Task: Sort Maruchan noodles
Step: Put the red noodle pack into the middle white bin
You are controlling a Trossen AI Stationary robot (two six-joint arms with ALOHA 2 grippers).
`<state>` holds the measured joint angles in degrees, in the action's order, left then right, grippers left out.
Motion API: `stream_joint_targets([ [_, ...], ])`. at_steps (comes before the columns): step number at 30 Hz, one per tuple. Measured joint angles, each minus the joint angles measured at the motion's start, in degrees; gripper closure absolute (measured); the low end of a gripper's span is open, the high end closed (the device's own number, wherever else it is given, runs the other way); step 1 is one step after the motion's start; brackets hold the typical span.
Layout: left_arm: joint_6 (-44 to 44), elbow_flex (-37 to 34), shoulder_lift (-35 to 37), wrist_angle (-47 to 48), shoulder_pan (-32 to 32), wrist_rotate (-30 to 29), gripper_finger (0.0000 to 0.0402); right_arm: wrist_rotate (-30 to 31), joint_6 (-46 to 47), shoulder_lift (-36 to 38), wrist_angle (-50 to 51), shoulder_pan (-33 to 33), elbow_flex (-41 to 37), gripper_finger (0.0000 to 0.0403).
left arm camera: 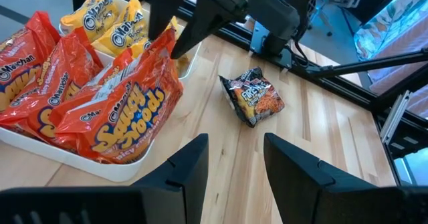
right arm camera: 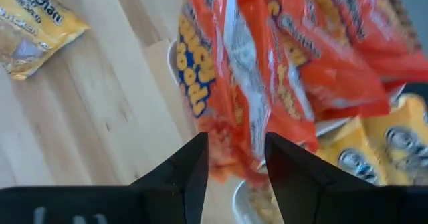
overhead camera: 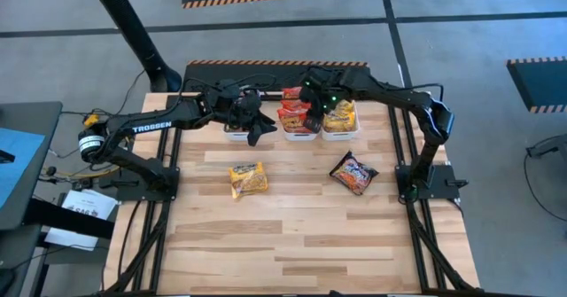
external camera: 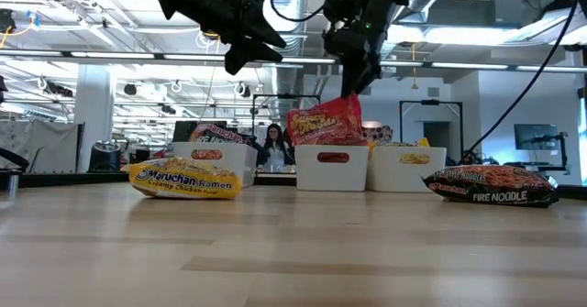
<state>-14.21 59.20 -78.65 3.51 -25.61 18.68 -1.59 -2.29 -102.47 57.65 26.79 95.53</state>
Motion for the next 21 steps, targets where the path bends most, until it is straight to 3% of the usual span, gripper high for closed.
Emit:
stream_joint_targets([
  [9,0.08,-0.02,0.0,0.02,0.03,-0.67,0.027,-1.61,6.19,0.01,4.5,-3.24,0.02,0.0233],
  [15,1.61,-0.02,0.0,0.03,0.04,-2.11,0.027,5.48,3.35,0.03,1.65,-4.45,0.04,0.0233],
  [21,1.72,-0.02,0.0,0.02,0.02,-2.23,0.027,5.69,6.93,0.88,5.26,-3.45,0.07,0.0233],
])
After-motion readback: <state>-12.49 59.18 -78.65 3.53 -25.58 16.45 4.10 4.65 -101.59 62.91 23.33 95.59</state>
